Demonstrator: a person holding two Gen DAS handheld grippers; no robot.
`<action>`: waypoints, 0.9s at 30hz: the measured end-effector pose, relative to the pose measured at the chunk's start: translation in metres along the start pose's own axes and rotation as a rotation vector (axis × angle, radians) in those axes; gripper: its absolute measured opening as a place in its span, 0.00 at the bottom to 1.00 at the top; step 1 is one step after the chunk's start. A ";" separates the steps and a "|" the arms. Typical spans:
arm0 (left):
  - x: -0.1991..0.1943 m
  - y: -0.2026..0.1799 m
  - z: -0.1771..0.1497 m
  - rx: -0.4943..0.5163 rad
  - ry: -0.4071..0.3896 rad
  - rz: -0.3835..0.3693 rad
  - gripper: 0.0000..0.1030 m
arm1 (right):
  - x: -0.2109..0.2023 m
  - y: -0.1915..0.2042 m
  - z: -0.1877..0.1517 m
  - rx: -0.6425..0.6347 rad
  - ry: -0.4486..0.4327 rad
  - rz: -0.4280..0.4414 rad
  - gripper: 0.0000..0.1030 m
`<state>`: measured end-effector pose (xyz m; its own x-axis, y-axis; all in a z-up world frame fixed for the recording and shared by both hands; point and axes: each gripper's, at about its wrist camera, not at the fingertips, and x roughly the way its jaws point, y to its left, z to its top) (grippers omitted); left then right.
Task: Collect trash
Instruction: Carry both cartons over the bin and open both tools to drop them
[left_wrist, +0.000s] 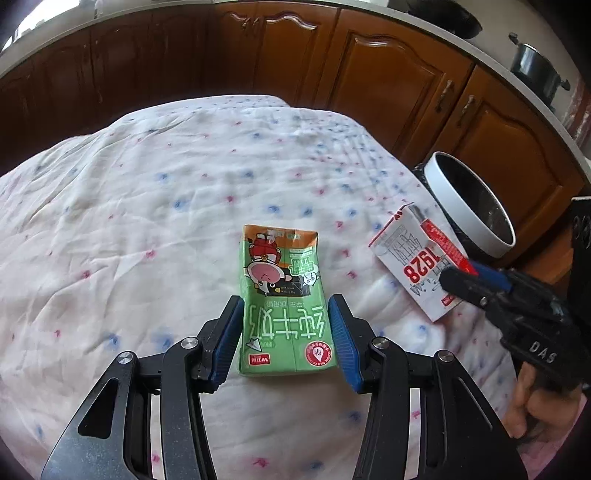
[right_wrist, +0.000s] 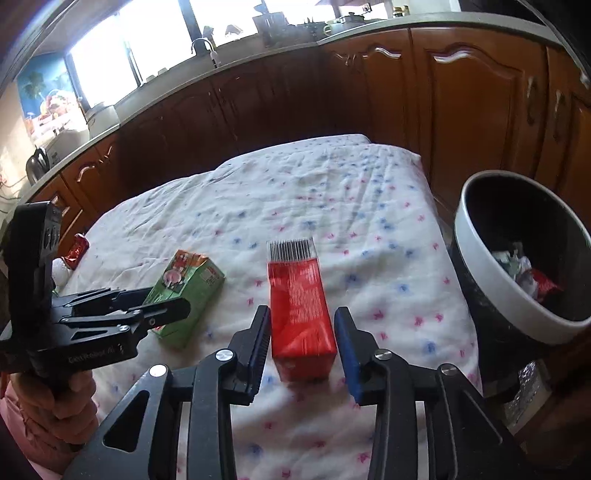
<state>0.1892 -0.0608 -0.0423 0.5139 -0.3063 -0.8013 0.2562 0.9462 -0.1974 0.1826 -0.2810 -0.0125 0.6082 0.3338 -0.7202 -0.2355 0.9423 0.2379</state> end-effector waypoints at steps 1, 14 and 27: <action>0.000 0.002 0.000 -0.009 -0.001 -0.001 0.46 | 0.003 0.000 0.000 -0.003 0.004 0.004 0.36; -0.012 -0.038 0.008 0.085 -0.040 0.016 0.44 | -0.039 -0.026 -0.012 0.083 -0.081 0.007 0.30; -0.016 -0.138 0.033 0.265 -0.082 -0.059 0.44 | -0.108 -0.095 -0.019 0.222 -0.204 -0.074 0.30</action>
<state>0.1721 -0.1902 0.0165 0.5536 -0.3778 -0.7422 0.4873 0.8696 -0.0791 0.1249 -0.4069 0.0306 0.7622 0.2416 -0.6006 -0.0278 0.9391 0.3425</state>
